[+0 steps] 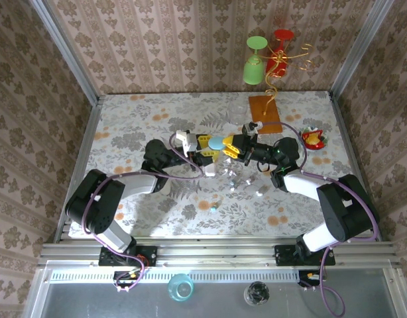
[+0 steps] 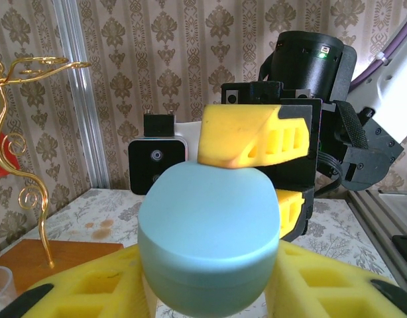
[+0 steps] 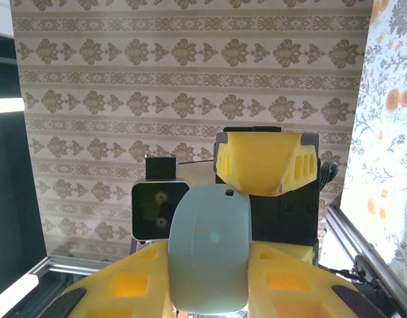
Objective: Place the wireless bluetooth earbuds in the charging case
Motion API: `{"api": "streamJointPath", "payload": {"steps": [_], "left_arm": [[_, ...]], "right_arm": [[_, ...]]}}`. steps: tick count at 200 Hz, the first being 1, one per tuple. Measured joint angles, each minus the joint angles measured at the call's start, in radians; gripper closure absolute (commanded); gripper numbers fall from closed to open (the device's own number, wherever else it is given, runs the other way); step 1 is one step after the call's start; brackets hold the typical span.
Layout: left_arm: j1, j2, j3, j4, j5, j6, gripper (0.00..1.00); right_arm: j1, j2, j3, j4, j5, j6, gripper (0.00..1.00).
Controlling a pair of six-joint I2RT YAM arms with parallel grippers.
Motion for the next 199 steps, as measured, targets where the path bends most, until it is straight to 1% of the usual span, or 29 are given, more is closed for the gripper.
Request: {"api": "streamJointPath", "payload": {"steps": [10, 24, 37, 56, 81, 94, 107, 122, 147, 168, 199], "left_arm": [[-0.001, 0.0, 0.002, 0.002, 0.002, -0.006, 0.45], [-0.007, 0.0, 0.007, 0.003, 0.008, -0.012, 0.46], [-0.008, 0.0, 0.01, 0.003, 0.01, -0.015, 0.47], [-0.008, 0.0, 0.015, 0.002, 0.011, -0.018, 0.52], [-0.007, 0.003, 0.016, 0.003, 0.01, -0.019, 0.53], [-0.007, 0.004, 0.016, 0.004, 0.01, -0.018, 0.49], [-0.008, 0.006, 0.016, 0.004, 0.012, -0.018, 0.39], [-0.01, 0.01, 0.016, 0.003, 0.015, -0.016, 0.38], [-0.01, 0.012, 0.016, 0.003, 0.016, -0.015, 0.41], [-0.009, 0.012, 0.016, 0.004, 0.016, -0.015, 0.52], [-0.009, 0.012, 0.016, 0.003, 0.012, -0.015, 0.53]], "right_arm": [[0.001, 0.0, 0.0, 0.0, 0.0, 0.0, 0.95], [0.003, 0.001, 0.0, 0.0, 0.0, 0.0, 0.95], [0.003, 0.001, 0.0, 0.0, 0.0, 0.0, 0.95], [0.003, 0.001, 0.0, 0.0, -0.001, 0.0, 0.95], [0.005, 0.001, 0.0, 0.0, -0.003, 0.0, 0.95], [0.005, 0.001, 0.0, 0.0, -0.003, 0.0, 0.95], [0.005, 0.001, 0.0, 0.0, -0.003, 0.0, 0.95], [0.005, 0.001, 0.0, 0.0, -0.003, 0.0, 0.95], [0.005, 0.0, 0.0, 0.0, -0.003, 0.0, 0.95], [0.005, 0.0, 0.0, 0.0, -0.003, 0.0, 0.95], [0.005, 0.0, 0.0, 0.0, -0.003, 0.0, 0.95]]}}
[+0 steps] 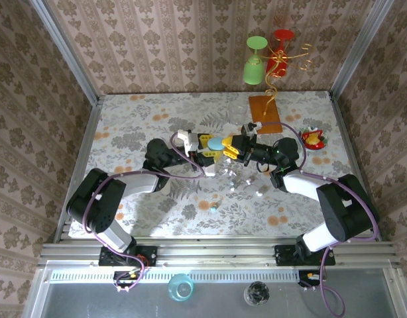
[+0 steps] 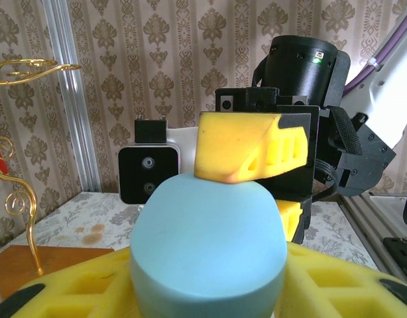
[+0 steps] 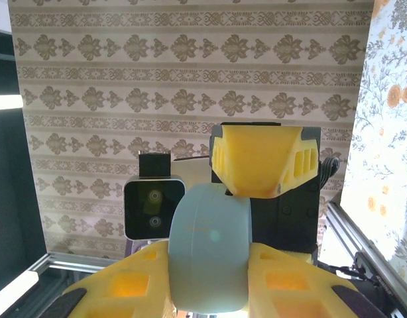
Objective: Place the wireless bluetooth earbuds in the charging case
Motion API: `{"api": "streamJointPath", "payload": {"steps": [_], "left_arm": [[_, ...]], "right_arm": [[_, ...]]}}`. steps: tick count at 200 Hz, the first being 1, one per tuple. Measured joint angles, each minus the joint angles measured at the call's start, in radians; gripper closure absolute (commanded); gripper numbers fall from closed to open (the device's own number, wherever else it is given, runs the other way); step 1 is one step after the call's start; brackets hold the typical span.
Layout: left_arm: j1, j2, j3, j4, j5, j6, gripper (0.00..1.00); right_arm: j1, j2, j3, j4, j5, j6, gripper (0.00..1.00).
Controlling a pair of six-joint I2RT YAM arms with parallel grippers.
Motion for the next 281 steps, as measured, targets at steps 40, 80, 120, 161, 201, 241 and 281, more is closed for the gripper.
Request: {"api": "streamJointPath", "payload": {"steps": [40, 80, 120, 161, 201, 241, 281], "left_arm": [[0.0, 0.0, 0.0, -0.001, 0.0, 0.003, 0.6], [0.004, 0.0, -0.001, -0.001, 0.002, 0.002, 0.6], [0.029, 0.0, -0.008, -0.01, 0.008, -0.012, 0.6], [0.038, -0.048, -0.043, -0.089, 0.016, -0.011, 0.6], [0.037, -0.098, -0.05, -0.14, 0.046, -0.011, 0.6], [0.035, -0.121, -0.055, -0.179, 0.056, -0.011, 0.6], [0.028, -0.123, -0.062, -0.183, 0.061, -0.011, 0.61]], "right_arm": [[0.0, 0.0, 0.0, 0.001, 0.0, 0.003, 0.59], [-0.028, -0.025, 0.0, -0.063, 0.002, -0.042, 0.21], [-0.089, -0.235, 0.094, -0.66, 0.038, -0.518, 0.1], [-0.06, -0.394, 0.353, -1.319, 0.213, -1.235, 0.05], [0.062, -0.437, 0.404, -1.547, 0.362, -1.713, 0.03], [0.163, -0.369, 0.467, -1.64, 0.473, -2.029, 0.02], [0.179, -0.28, 0.515, -1.635, 0.517, -2.147, 0.02]]}}
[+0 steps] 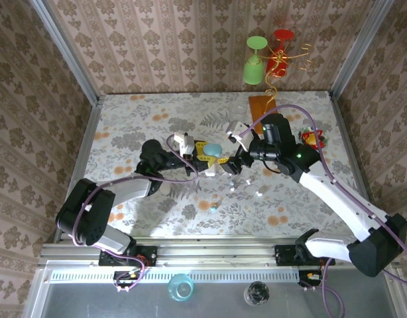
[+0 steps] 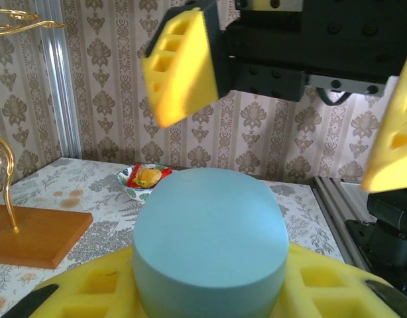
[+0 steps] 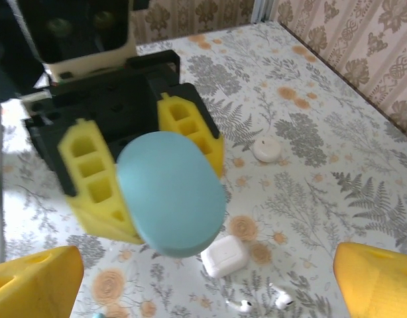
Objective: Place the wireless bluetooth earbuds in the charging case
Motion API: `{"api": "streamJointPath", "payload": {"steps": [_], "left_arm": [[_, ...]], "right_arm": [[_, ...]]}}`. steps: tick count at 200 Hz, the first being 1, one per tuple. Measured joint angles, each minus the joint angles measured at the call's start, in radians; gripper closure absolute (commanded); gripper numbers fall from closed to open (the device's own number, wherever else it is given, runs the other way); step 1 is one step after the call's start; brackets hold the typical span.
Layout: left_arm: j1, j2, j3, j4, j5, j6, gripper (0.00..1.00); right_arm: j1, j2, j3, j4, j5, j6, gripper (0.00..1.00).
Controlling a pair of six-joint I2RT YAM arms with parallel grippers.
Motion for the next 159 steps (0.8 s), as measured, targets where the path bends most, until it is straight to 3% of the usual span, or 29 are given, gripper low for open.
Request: {"api": "streamJointPath", "payload": {"steps": [159], "left_arm": [[-0.006, -0.016, -0.029, -0.049, -0.018, 0.027, 0.62]], "right_arm": [[-0.009, 0.08, 0.069, 0.08, 0.074, 0.018, 0.03]]}}
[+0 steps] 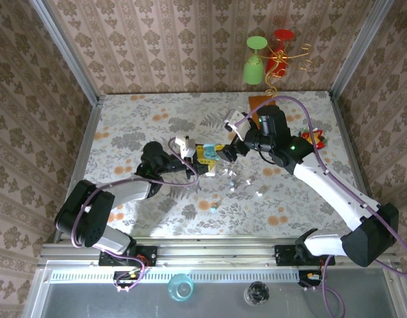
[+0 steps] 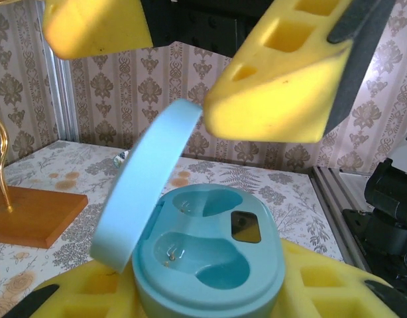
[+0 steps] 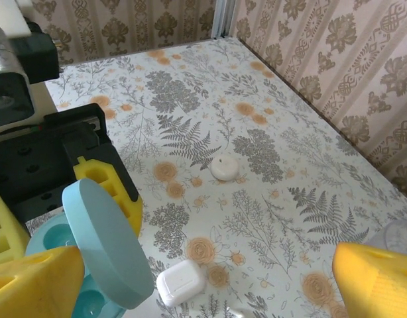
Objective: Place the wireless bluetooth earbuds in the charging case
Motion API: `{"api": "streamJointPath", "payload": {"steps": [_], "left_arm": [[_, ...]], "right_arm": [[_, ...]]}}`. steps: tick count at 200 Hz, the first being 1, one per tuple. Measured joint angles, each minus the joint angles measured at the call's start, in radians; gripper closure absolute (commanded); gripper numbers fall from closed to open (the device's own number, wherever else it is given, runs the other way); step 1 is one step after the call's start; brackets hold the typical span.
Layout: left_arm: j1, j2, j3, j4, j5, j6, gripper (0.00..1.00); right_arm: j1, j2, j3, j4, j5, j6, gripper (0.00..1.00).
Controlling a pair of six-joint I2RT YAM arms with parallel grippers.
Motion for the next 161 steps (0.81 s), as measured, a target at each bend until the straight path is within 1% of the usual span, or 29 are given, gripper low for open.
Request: {"api": "streamJointPath", "payload": {"steps": [28, 46, 80, 97, 108, 126, 145, 161], "left_arm": [[0.006, -0.011, 0.0, -0.002, 0.014, 0.0, 0.62], [0.012, -0.015, 0.0, -0.004, 0.024, 0.0, 0.62], [0.014, -0.019, 0.0, -0.007, 0.038, 0.0, 0.62], [0.021, -0.019, 0.0, -0.011, 0.054, -0.001, 0.62], [0.021, -0.019, 0.0, -0.012, 0.061, -0.002, 0.62], [0.021, -0.019, 0.0, -0.012, 0.074, -0.002, 0.62], [0.021, -0.019, 0.0, -0.012, 0.084, -0.002, 0.62], [0.021, -0.019, 0.0, -0.012, 0.091, -0.009, 0.62]], "right_arm": [[0.0, 0.028, 0.006, 0.003, -0.008, 0.008, 0.04], [0.0, 0.049, 0.013, 0.002, -0.012, 0.024, 0.1], [-0.004, 0.088, 0.057, -0.018, -0.043, 0.065, 0.32], [-0.006, 0.111, 0.07, -0.036, -0.095, 0.062, 0.41], [-0.01, 0.125, 0.078, -0.05, -0.137, 0.051, 0.46], [-0.025, 0.143, 0.092, -0.083, -0.215, 0.049, 0.58], [-0.038, 0.154, 0.099, -0.11, -0.296, 0.046, 0.78], [-0.042, 0.157, 0.101, -0.127, -0.351, 0.04, 0.91]]}}
